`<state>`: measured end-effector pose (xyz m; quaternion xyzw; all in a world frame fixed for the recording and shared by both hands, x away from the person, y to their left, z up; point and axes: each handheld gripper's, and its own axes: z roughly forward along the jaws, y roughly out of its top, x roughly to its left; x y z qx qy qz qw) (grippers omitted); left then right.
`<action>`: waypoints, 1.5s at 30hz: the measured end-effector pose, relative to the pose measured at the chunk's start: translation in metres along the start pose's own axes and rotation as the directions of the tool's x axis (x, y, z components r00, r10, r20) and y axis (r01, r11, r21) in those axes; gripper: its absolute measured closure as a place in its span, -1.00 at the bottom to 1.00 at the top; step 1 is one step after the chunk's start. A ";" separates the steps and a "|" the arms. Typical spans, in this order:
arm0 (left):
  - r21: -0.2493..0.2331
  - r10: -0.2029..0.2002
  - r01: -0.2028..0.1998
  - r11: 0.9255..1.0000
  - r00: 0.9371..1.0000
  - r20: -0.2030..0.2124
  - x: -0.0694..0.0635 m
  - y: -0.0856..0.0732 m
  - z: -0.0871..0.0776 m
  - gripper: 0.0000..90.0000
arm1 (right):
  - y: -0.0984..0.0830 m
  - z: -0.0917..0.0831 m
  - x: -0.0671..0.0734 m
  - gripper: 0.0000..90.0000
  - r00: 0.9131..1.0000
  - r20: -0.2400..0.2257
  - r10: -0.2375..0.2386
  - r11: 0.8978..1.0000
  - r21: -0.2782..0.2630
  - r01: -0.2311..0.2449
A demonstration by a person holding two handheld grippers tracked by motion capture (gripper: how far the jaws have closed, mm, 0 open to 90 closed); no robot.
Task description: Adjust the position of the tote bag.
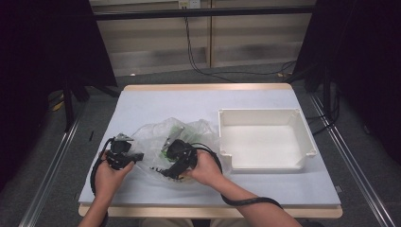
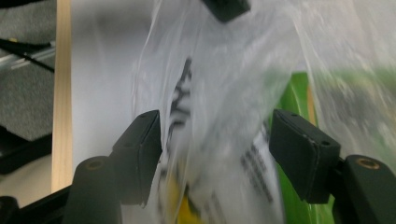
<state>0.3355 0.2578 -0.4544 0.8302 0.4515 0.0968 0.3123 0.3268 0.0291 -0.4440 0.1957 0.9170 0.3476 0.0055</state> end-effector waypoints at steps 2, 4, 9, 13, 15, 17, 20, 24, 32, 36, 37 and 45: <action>-0.008 0.004 -0.004 1.000 1.000 0.000 0.001 0.000 -0.001 0.97 | 0.003 0.003 -0.001 -0.21 1.000 -0.004 0.013 1.000 0.000 -0.013; -0.026 -0.008 0.008 1.000 1.000 0.024 0.003 0.000 -0.004 0.83 | 0.006 0.009 -0.003 0.00 1.000 -0.003 0.031 1.000 -0.004 -0.031; -0.126 -0.053 0.055 0.990 0.998 0.017 0.010 0.000 -0.016 -0.02 | 0.005 0.025 -0.001 0.84 0.999 -0.051 -0.002 0.999 0.038 0.004; -0.176 -0.054 0.047 0.983 0.998 -0.033 0.019 0.003 -0.039 -0.35 | 0.001 0.029 -0.002 0.98 0.999 -0.049 -0.009 0.998 0.066 0.013; -0.186 -0.063 0.055 0.981 0.997 -0.036 0.021 0.004 -0.044 -0.34 | 0.000 0.029 -0.002 0.99 0.999 -0.045 -0.013 0.997 0.075 0.016; -0.204 -0.050 0.040 0.978 0.998 -0.045 0.021 0.007 -0.051 -0.16 | 0.000 0.028 -0.003 0.99 0.999 -0.048 -0.013 0.996 0.083 0.017; -0.170 0.018 -0.022 0.985 0.999 -0.028 0.010 0.015 -0.046 0.27 | 0.000 0.029 -0.002 0.98 0.999 -0.050 -0.019 0.996 0.081 0.023; -0.135 0.038 -0.040 0.990 0.999 -0.023 0.008 0.018 -0.033 0.69 | 0.001 0.029 0.002 0.98 0.997 -0.056 -0.046 0.995 0.088 0.051; -0.071 0.029 -0.035 0.997 0.996 -0.083 0.020 0.030 -0.001 0.94 | -0.001 0.030 0.014 0.98 0.991 -0.104 -0.089 0.988 0.117 0.101; -0.120 -0.016 0.011 0.993 0.999 -0.039 0.022 0.029 -0.009 0.45 | -0.001 0.026 0.011 0.97 0.992 -0.092 -0.083 0.992 0.089 0.091; -0.135 -0.010 0.006 0.991 0.999 -0.031 0.022 0.029 -0.013 0.31 | -0.001 0.024 0.010 0.96 0.993 -0.098 -0.070 0.993 0.090 0.079; -0.172 0.031 -0.025 0.985 0.999 0.030 0.011 0.036 -0.045 -0.23 | 0.001 0.022 0.006 0.95 0.994 -0.096 -0.050 0.995 0.084 0.058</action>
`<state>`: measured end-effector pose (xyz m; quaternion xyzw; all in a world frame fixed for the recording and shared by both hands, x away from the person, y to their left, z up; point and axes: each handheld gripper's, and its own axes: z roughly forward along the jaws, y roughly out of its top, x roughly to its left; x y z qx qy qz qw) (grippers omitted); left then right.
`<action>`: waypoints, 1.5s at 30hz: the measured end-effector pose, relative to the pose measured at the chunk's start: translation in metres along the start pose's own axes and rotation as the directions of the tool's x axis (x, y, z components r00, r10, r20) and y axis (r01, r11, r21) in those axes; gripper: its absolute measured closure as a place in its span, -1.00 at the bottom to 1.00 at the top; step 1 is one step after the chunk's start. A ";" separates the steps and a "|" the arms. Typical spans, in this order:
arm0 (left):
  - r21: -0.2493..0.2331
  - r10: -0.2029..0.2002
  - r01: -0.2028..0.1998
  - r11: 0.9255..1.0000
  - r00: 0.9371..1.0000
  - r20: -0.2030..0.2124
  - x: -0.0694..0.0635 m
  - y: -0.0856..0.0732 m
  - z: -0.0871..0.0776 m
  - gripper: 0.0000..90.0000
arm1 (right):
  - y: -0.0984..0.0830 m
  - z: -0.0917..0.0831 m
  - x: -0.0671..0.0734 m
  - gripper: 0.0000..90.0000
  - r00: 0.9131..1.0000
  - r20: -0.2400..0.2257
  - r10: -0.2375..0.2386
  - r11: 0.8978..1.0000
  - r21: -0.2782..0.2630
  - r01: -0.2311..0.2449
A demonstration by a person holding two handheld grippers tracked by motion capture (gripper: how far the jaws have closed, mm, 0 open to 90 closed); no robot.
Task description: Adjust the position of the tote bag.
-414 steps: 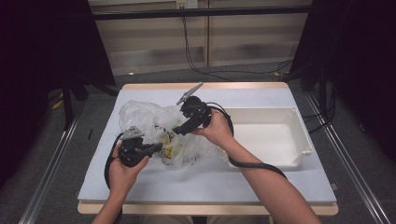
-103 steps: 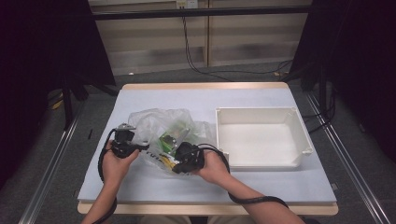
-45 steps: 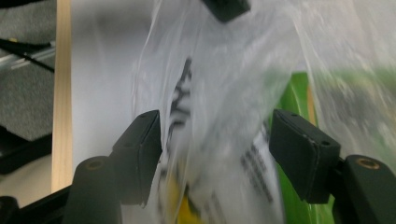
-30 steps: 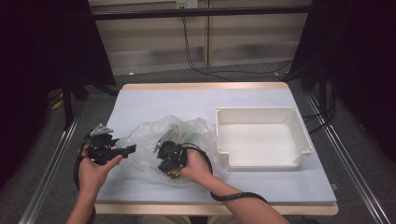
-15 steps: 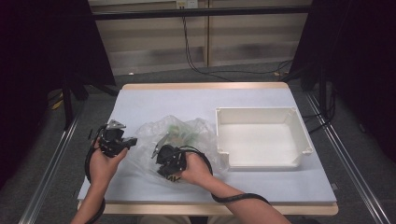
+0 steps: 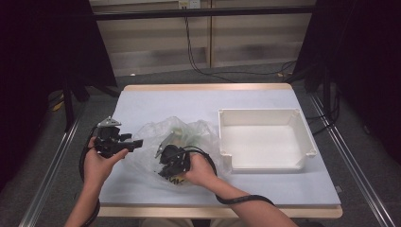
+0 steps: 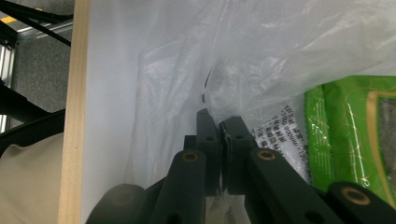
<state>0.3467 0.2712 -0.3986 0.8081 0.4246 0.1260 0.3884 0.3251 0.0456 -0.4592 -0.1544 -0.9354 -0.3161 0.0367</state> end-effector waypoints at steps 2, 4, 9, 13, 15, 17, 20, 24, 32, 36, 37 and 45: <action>-0.001 0.012 -0.012 1.000 1.000 0.009 -0.005 0.005 -0.008 -0.27 | 0.000 0.000 -0.003 0.95 1.000 -0.007 0.012 1.000 0.002 -0.012; 0.016 0.033 -0.033 0.999 0.999 0.004 -0.007 0.007 -0.010 -0.25 | 0.000 0.001 -0.003 0.95 1.000 -0.003 0.018 1.000 -0.004 -0.018; 0.023 0.017 -0.017 1.000 1.000 0.005 -0.018 0.009 -0.017 0.15 | 0.002 0.000 -0.003 0.95 1.000 -0.002 0.010 1.000 -0.005 -0.010; 0.031 0.029 -0.031 0.999 0.998 0.053 -0.030 0.012 -0.020 0.34 | 0.003 0.000 -0.005 0.96 1.000 -0.004 0.017 1.000 -0.005 -0.017; 0.066 0.052 -0.059 0.996 0.993 0.106 -0.038 0.012 -0.013 0.56 | 0.003 0.001 -0.006 0.96 1.000 -0.003 0.031 1.000 -0.006 -0.031; 0.079 0.044 -0.053 0.995 0.992 0.117 -0.040 0.010 -0.008 0.62 | 0.003 0.001 -0.005 0.96 1.000 -0.004 0.023 1.000 -0.014 -0.023; 0.117 0.024 -0.041 0.992 0.990 0.141 -0.038 0.002 0.010 0.62 | 0.003 0.000 -0.002 0.95 1.000 -0.001 0.013 1.000 -0.020 -0.013; 0.167 -0.002 -0.010 0.986 0.997 0.077 -0.036 -0.008 0.035 0.38 | 0.002 0.001 0.000 0.95 1.000 -0.005 0.019 1.000 -0.010 -0.019; 0.232 -0.053 0.037 0.972 0.997 0.063 -0.033 -0.015 0.061 0.34 | 0.002 0.001 0.004 0.82 1.000 0.016 -0.014 1.000 -0.014 0.014; 0.267 -0.019 -0.002 0.964 0.997 0.075 -0.035 -0.016 0.064 0.83 | 0.001 -0.003 0.003 0.55 1.000 0.020 0.003 1.000 -0.015 -0.002; 0.264 -0.017 -0.004 0.964 0.997 0.077 -0.032 -0.018 0.063 0.90 | -0.001 -0.009 0.003 0.28 0.999 0.037 0.020 0.999 -0.026 -0.019; 0.293 -0.002 -0.013 0.956 0.999 0.053 -0.025 -0.028 0.052 1.00 | -0.031 -0.037 -0.002 0.08 0.994 0.072 0.086 0.996 -0.006 -0.086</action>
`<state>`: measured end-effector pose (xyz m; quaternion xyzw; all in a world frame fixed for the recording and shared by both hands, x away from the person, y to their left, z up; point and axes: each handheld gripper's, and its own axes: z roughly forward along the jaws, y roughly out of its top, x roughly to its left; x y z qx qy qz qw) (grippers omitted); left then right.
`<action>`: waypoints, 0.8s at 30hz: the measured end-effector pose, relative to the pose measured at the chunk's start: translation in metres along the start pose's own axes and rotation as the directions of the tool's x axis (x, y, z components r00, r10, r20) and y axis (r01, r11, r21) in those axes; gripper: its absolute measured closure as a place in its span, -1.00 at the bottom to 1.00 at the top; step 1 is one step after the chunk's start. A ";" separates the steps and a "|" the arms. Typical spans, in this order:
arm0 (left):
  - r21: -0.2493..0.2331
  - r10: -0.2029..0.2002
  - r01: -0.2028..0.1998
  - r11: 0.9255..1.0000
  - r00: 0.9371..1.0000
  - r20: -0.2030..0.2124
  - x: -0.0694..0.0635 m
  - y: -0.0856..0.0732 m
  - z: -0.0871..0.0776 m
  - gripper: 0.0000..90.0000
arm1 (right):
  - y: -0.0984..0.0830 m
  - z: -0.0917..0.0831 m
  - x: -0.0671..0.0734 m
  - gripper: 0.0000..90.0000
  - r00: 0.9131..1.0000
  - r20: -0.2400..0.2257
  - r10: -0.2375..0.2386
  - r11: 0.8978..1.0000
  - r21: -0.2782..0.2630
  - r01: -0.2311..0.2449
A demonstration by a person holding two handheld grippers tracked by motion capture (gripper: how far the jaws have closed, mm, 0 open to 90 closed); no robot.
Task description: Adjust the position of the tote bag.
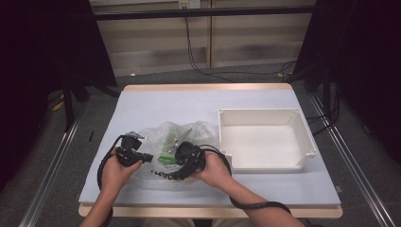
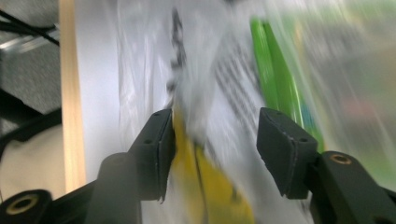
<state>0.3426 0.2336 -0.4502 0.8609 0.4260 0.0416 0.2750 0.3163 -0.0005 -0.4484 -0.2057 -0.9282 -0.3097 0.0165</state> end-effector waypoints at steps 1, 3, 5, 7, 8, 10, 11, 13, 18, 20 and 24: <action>0.000 0.000 0.000 1.000 1.000 0.000 0.000 0.000 0.000 1.00 | 0.000 0.000 0.000 0.08 1.000 0.000 0.000 1.000 0.000 0.000; -0.004 -0.006 0.006 1.000 1.000 -0.002 0.001 -0.003 -0.001 1.00 | -0.010 -0.001 0.000 0.24 1.000 -0.009 -0.003 1.000 0.029 0.003; 0.010 0.001 -0.001 1.000 1.000 -0.018 0.002 -0.004 -0.001 1.00 | -0.018 -0.002 0.002 0.43 1.000 0.013 -0.017 0.998 0.057 0.016; 0.013 -0.006 0.006 1.000 1.000 -0.030 0.002 -0.006 -0.002 1.00 | -0.025 -0.003 0.002 0.72 0.999 0.018 -0.044 0.996 0.077 0.042; 0.020 -0.011 0.011 1.000 0.999 -0.041 0.002 -0.007 -0.003 1.00 | -0.029 -0.003 0.002 0.94 0.998 0.036 -0.044 0.997 0.064 0.042; 0.034 -0.006 0.008 0.999 0.999 -0.052 0.002 -0.008 -0.005 1.00 | -0.030 -0.003 0.001 0.98 0.999 0.038 -0.024 0.998 0.056 0.022; 0.040 -0.011 0.013 0.999 0.998 -0.054 0.003 -0.010 -0.007 1.00 | -0.030 -0.003 -0.002 0.99 0.998 0.063 -0.030 0.998 0.054 0.026; 0.049 -0.031 0.035 0.998 0.997 -0.066 0.011 -0.018 -0.013 1.00 | -0.026 -0.002 -0.004 1.00 0.993 0.114 -0.037 0.998 0.047 0.031; 0.014 -0.075 0.076 0.997 0.996 -0.055 0.017 -0.030 -0.020 1.00 | -0.023 0.003 -0.010 1.00 0.992 0.122 -0.018 1.000 0.016 0.016; 0.013 -0.069 0.070 0.997 0.996 -0.050 0.018 -0.030 -0.020 1.00 | -0.024 0.003 -0.010 1.00 0.994 0.112 -0.011 1.000 0.017 0.009; 0.037 -0.046 0.049 0.998 0.997 -0.066 0.015 -0.027 -0.018 1.00 | -0.030 -0.001 -0.003 1.00 0.997 0.065 -0.045 0.998 0.034 0.043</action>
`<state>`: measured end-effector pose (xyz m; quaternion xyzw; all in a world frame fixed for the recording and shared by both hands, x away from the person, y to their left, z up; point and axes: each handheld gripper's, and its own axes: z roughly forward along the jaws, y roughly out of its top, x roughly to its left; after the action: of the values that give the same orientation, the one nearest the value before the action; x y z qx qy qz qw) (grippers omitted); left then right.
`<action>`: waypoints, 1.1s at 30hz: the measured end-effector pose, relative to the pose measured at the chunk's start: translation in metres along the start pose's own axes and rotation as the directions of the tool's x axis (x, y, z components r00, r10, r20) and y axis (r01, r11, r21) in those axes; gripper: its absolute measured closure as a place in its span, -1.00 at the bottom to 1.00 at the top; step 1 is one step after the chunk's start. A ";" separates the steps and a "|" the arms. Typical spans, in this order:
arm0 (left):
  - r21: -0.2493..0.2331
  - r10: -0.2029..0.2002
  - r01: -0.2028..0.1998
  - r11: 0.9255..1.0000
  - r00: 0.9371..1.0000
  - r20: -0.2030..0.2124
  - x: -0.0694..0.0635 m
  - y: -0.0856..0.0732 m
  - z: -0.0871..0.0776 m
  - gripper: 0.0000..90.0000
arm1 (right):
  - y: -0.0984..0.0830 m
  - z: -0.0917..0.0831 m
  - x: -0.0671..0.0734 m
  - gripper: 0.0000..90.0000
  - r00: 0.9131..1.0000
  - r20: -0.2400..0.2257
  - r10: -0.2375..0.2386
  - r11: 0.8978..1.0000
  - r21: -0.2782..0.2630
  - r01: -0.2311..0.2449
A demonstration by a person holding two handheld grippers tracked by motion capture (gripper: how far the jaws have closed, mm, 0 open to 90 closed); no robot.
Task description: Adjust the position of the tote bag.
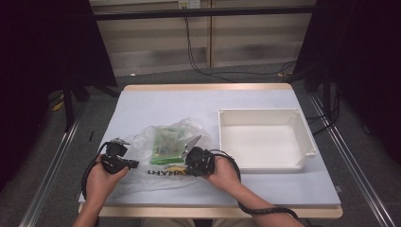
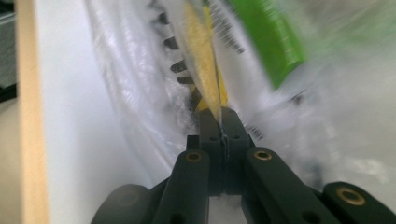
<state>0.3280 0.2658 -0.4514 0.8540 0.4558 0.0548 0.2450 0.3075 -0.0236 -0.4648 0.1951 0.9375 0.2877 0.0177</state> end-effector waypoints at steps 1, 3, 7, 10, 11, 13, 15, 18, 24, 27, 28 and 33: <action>0.006 -0.005 0.005 1.000 1.000 -0.001 -0.001 0.001 0.002 1.00 | -0.006 -0.004 0.003 1.00 1.000 -0.012 -0.013 1.000 0.001 0.013; 0.009 -0.011 0.011 1.000 1.000 0.011 0.000 0.001 0.002 1.00 | -0.009 -0.005 0.003 1.00 1.000 -0.020 -0.012 1.000 -0.003 0.012; 0.010 -0.008 0.008 1.000 1.000 0.001 -0.003 0.003 0.004 1.00 | -0.014 -0.008 0.000 1.00 0.998 -0.057 0.021 1.000 -0.009 -0.022; -0.004 -0.007 0.007 1.000 1.000 0.017 -0.004 0.003 0.002 1.00 | -0.013 -0.008 0.001 0.98 0.998 -0.054 0.036 0.999 0.000 -0.037; -0.015 -0.019 0.019 1.000 0.999 0.030 -0.003 0.003 0.002 1.00 | -0.012 -0.008 0.001 0.93 0.998 -0.049 0.031 1.000 0.003 -0.031; -0.042 -0.026 0.028 0.999 0.998 0.051 -0.003 0.004 0.000 0.94 | -0.010 -0.008 0.001 0.65 0.999 -0.041 0.034 0.999 0.004 -0.034; -0.081 -0.020 0.025 0.996 0.998 0.064 -0.005 0.008 -0.004 0.71 | -0.004 -0.011 0.000 0.41 0.998 -0.040 0.058 0.998 -0.003 -0.058; -0.096 -0.002 0.009 0.995 0.997 0.079 -0.008 0.012 -0.007 0.70 | 0.004 -0.016 0.000 0.20 0.997 -0.038 0.062 0.998 -0.025 -0.063; -0.129 0.032 -0.023 0.991 0.997 0.066 -0.018 0.023 -0.009 0.47 | 0.018 -0.026 0.002 -0.13 0.998 0.002 0.061 0.998 -0.034 -0.061; -0.139 0.065 -0.057 0.989 0.996 0.057 -0.023 0.029 -0.010 0.34 | 0.025 -0.031 -0.001 -0.09 0.999 0.012 0.054 0.997 -0.051 -0.053; -0.139 0.065 -0.057 0.989 0.996 0.057 -0.023 0.029 -0.010 0.31 | 0.027 -0.032 -0.001 -0.04 0.998 0.012 0.056 0.997 -0.051 -0.056; -0.148 0.090 -0.082 0.986 0.995 0.050 -0.031 0.034 -0.013 0.20 | 0.037 -0.031 -0.009 0.29 0.998 -0.001 0.060 0.996 -0.065 -0.060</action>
<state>0.3314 0.2301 -0.4200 0.8539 0.4060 0.0745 0.3169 0.3247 -0.0153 -0.4197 0.2227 0.9213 0.3183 0.0159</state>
